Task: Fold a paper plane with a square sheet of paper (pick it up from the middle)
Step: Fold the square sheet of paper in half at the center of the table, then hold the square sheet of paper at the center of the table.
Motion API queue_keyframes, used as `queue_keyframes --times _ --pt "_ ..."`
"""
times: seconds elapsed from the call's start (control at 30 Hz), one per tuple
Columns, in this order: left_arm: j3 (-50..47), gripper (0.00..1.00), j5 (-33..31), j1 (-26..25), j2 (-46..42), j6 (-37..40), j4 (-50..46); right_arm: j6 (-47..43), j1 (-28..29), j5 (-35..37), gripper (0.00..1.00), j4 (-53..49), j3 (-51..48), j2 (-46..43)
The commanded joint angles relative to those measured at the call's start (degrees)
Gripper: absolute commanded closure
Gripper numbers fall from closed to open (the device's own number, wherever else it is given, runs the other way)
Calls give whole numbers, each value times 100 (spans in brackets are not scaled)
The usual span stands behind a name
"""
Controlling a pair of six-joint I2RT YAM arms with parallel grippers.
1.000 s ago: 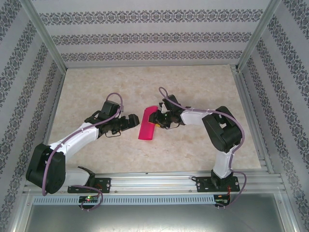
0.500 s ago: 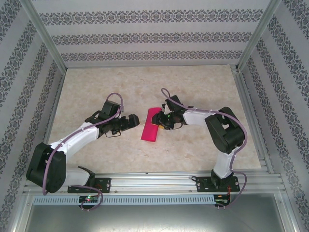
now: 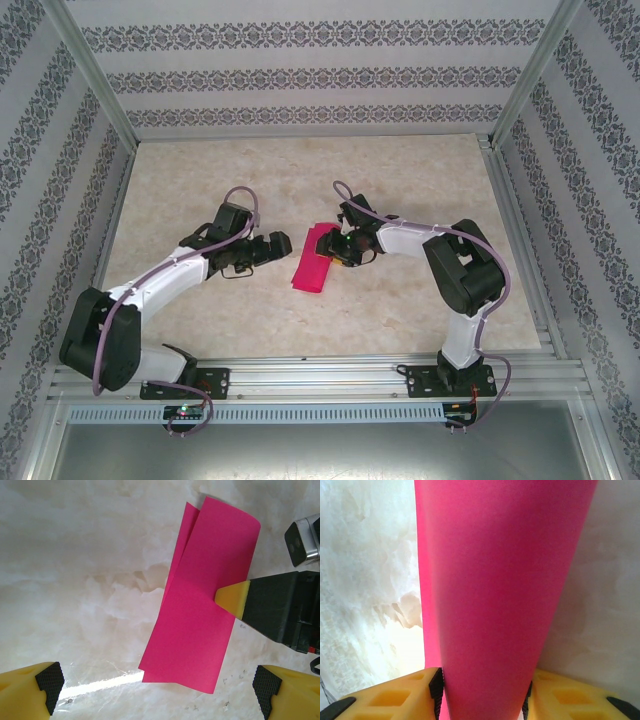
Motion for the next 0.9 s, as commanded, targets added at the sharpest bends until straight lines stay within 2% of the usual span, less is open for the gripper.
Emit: queue_keyframes --times 0.0,0.17,0.43,0.67,0.87 --pt "156 0 128 43 84 173 -21 97 50 -289 55 349 -65 76" --pt "256 0 229 47 145 202 -136 -340 68 -387 56 -131 249 162" --pt "491 0 373 39 282 182 -322 -1270 36 -342 50 -1577 809 434" --pt "733 1 338 47 585 60 -307 -1022 -55 -72 48 -1914 818 486" --pt "879 8 330 70 835 36 -282 -524 15 95 46 -1816 808 496"
